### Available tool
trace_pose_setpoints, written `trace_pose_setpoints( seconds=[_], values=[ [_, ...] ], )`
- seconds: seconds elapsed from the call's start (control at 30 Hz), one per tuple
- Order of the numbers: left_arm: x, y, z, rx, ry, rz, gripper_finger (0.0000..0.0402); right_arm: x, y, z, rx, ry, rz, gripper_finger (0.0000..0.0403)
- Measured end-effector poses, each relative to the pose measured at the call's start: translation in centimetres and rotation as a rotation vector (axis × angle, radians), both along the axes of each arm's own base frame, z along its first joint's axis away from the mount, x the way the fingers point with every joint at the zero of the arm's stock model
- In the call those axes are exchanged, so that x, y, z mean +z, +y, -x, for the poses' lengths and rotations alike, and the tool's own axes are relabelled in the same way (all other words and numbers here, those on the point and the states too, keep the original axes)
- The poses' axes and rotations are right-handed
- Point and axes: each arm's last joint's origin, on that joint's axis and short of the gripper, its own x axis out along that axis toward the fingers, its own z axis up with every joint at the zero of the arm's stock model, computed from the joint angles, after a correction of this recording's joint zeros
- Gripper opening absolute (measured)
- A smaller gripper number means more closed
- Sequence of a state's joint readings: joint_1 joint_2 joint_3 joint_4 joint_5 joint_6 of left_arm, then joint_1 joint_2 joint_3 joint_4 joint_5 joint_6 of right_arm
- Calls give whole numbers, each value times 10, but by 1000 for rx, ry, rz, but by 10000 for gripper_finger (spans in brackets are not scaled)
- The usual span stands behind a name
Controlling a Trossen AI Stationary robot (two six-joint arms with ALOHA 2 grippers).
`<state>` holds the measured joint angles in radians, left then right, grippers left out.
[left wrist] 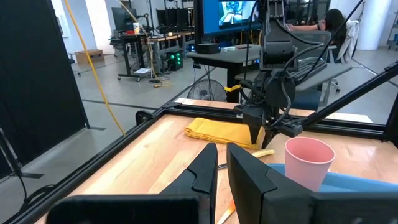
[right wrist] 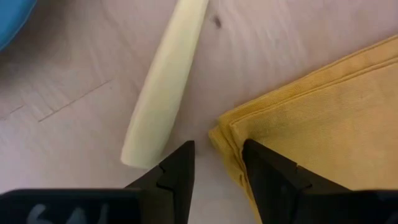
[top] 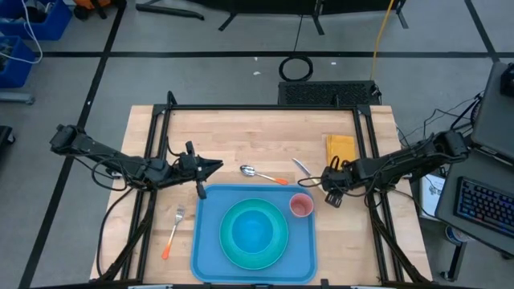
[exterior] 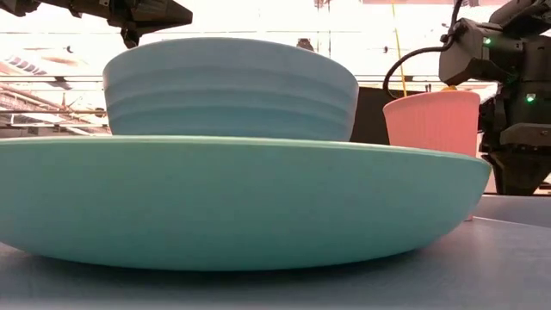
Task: Set up tray
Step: Put the yellow table napkin on the blue tray to the left of the green plate
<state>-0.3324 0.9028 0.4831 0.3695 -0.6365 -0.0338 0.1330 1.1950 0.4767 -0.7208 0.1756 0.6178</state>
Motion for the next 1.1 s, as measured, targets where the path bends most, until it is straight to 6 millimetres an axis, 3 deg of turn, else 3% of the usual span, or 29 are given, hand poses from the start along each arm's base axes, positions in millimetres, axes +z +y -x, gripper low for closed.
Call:
trace_pose_setpoints(
  seconds=[0.23, 0.5, 1.1],
  values=[
    [0, 0, 0, 0, 0, 0, 42, 0, -5, 0, -38, -7, 36, 96],
    [0, 0, 0, 1, -1, 2, 42, 0, -10, -1, -86, -12, 59, 9],
    [0, 0, 0, 1, 2, -2, 42, 19, -12, -2, -60, -219, 91, 0]
  ],
)
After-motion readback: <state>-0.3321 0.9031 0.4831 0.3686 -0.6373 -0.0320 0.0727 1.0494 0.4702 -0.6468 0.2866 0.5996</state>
